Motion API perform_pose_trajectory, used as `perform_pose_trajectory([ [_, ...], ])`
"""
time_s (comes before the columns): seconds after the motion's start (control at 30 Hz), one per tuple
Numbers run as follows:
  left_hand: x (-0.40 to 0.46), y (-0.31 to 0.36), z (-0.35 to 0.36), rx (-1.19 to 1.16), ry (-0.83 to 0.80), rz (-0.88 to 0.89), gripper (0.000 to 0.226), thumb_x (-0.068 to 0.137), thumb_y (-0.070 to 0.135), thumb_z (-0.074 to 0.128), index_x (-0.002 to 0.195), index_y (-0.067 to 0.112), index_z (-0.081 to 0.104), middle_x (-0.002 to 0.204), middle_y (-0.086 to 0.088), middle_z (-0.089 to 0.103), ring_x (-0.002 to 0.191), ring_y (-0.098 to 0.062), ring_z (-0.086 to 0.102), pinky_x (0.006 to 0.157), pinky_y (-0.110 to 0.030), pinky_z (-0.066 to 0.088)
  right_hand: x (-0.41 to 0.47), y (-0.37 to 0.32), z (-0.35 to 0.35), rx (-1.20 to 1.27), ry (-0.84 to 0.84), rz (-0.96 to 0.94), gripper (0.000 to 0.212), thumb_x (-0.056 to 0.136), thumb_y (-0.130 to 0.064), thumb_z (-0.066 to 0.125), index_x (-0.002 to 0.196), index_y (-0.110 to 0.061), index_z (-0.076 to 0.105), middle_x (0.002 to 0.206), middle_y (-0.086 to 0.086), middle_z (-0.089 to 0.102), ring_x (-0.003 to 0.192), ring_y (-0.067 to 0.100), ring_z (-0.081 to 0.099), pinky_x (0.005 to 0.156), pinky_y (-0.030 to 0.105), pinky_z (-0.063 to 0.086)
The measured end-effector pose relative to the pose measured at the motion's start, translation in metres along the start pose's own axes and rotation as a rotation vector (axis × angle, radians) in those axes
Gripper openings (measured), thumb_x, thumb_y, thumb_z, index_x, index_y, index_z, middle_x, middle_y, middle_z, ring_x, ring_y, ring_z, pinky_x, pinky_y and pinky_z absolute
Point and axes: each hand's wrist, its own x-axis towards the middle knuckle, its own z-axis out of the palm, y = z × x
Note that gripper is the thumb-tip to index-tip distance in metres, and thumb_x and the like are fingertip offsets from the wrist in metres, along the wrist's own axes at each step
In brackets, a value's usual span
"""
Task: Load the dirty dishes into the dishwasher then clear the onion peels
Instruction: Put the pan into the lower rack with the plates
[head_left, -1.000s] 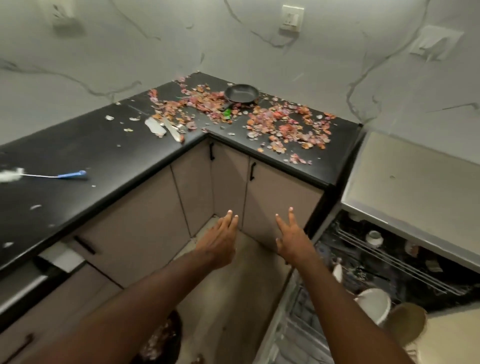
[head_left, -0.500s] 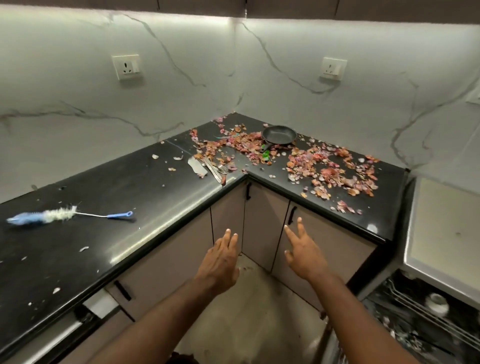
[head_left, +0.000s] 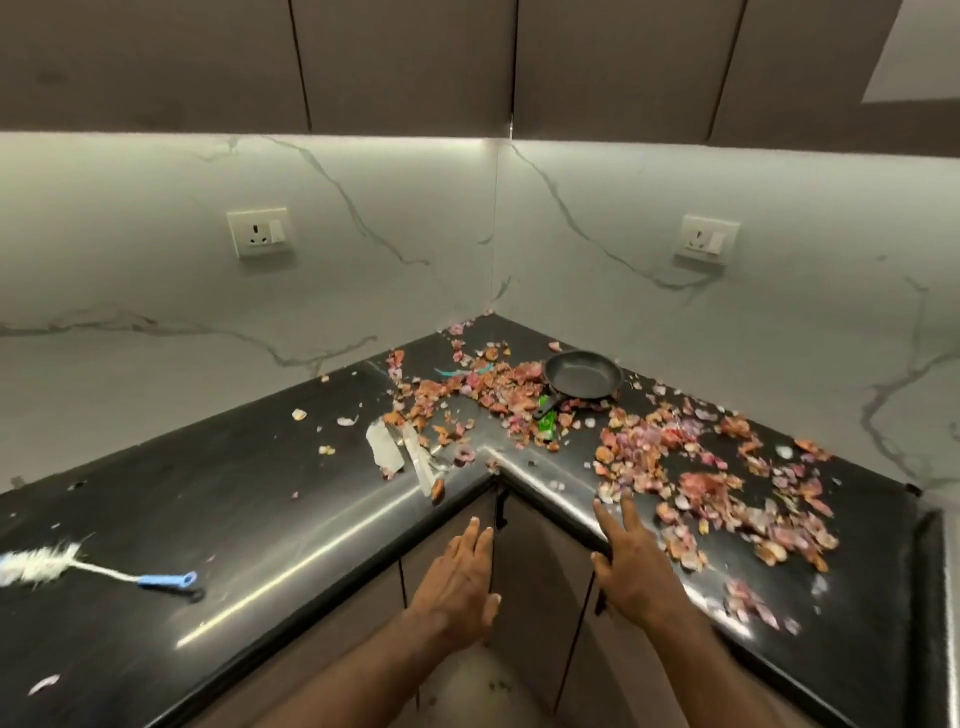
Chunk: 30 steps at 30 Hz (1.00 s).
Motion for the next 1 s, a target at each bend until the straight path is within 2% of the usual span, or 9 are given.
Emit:
perform_pose_trajectory([
  [0.13,0.064,0.02,-0.007,0.0,-0.014,-0.017,0.09,0.101,0.038,0.059,0.166,0.016,0.001,0.174,-0.006,-0.004,0.16,-0.025,0.006,0.129,-0.04,0.018,0.057,0.027,-0.025,0.049,0.025,0.003,0.074,0.095,-0.024,0.064,0.161,-0.032,0.032,0.173,0.005,0.01,0.143,0.031,0.047,0.111,0.037,0.046],
  [0.27,0.119,0.035,-0.006,-0.036,-0.01,-0.062,0.087,0.101,0.04,0.059,0.166,0.015,0.006,0.173,-0.006,0.008,0.159,-0.023,0.011,0.129,-0.036,0.015,0.089,0.054,-0.037,0.117,0.056,-0.008,0.072,0.097,-0.022,0.064,0.161,-0.034,0.032,0.174,0.001,0.01,0.15,0.028,0.039,0.114,0.038,0.043],
  [0.47,0.195,0.052,0.003,-0.077,-0.055,-0.094,0.075,0.099,0.038,0.061,0.159,0.012,0.025,0.161,-0.008,0.034,0.148,-0.024,0.034,0.124,-0.037,0.029,0.111,0.092,-0.035,0.163,0.023,0.063,0.069,0.101,-0.027,0.061,0.162,-0.034,0.03,0.173,-0.003,0.009,0.154,0.025,0.03,0.119,0.037,0.034],
  [0.6,0.249,0.071,0.016,-0.06,-0.075,-0.13,0.069,0.098,0.033,0.061,0.155,0.011,0.03,0.157,-0.01,0.038,0.144,-0.028,0.038,0.12,-0.041,0.036,0.118,0.111,-0.029,0.18,-0.003,0.104,0.069,0.101,-0.026,0.062,0.161,-0.039,0.03,0.173,-0.003,0.009,0.155,0.023,0.029,0.12,0.036,0.033],
  [0.77,0.32,0.084,0.019,0.038,-0.131,-0.064,0.07,0.094,0.023,0.06,0.155,0.006,0.031,0.158,-0.017,0.039,0.145,-0.033,0.039,0.12,-0.044,0.035,0.142,0.124,-0.032,0.211,0.018,0.23,0.069,0.101,-0.026,0.063,0.16,-0.042,0.031,0.173,0.002,0.01,0.156,0.024,0.025,0.122,0.036,0.029],
  [0.87,0.359,0.079,0.005,0.052,-0.108,-0.066,0.065,0.093,0.019,0.059,0.152,0.007,0.034,0.155,-0.016,0.041,0.142,-0.034,0.041,0.117,-0.045,0.038,0.163,0.128,-0.035,0.224,0.059,0.325,0.067,0.101,-0.03,0.063,0.159,-0.039,0.032,0.173,0.004,0.011,0.154,0.026,0.029,0.122,0.04,0.031],
  [1.0,0.403,0.059,-0.011,0.063,-0.12,-0.107,0.06,0.092,0.023,0.064,0.144,0.005,0.041,0.148,-0.019,0.047,0.137,-0.036,0.045,0.111,-0.047,0.044,0.189,0.124,-0.04,0.2,0.08,0.398,0.068,0.101,-0.03,0.061,0.16,-0.041,0.029,0.173,-0.001,0.008,0.147,0.027,0.042,0.121,0.043,0.034],
])
